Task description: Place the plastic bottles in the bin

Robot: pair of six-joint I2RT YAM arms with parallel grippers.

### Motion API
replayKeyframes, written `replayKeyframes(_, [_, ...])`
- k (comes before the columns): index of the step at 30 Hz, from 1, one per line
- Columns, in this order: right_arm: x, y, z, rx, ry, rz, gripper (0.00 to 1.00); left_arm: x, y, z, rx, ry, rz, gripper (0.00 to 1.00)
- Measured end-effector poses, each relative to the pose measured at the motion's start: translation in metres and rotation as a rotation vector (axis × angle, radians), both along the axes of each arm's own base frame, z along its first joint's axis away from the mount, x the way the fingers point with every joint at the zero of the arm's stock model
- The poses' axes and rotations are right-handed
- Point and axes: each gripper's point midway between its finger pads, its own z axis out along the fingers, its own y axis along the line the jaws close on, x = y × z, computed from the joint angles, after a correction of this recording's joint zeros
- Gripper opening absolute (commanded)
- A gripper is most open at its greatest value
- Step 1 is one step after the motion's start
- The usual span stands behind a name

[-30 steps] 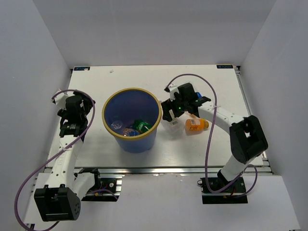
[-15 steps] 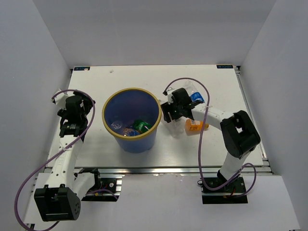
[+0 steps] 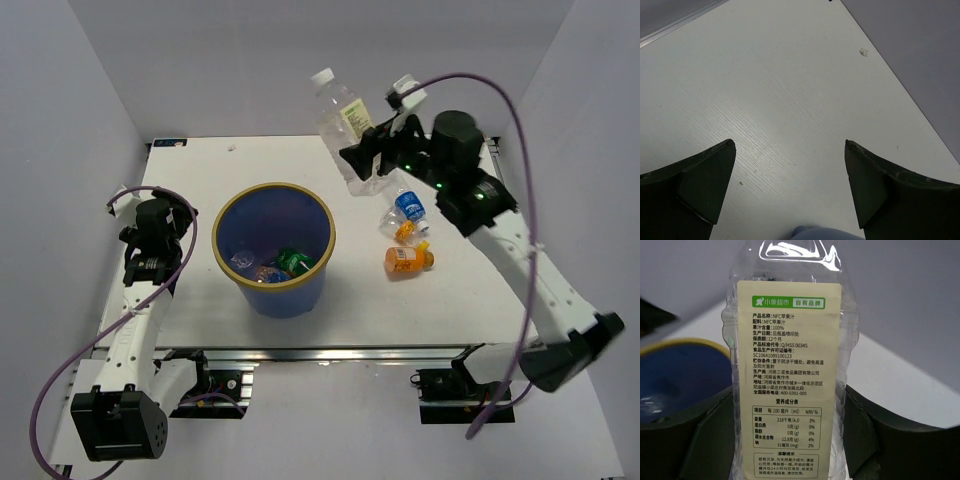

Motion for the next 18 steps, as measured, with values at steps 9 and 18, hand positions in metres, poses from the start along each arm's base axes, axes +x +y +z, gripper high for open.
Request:
replayKeyframes(9, [-0.139, 0.098, 0.072, 0.123, -0.147, 0.61, 0.84, 0.0, -0.003, 0.001, -0.006, -0.006, -0.014, 0.98])
replayKeyframes(18, [-0.14, 0.159, -0.034, -0.05, 0.128, 0.758, 0.89, 0.001, -0.005, 0.001, -0.013, -0.006, -0.026, 0.98])
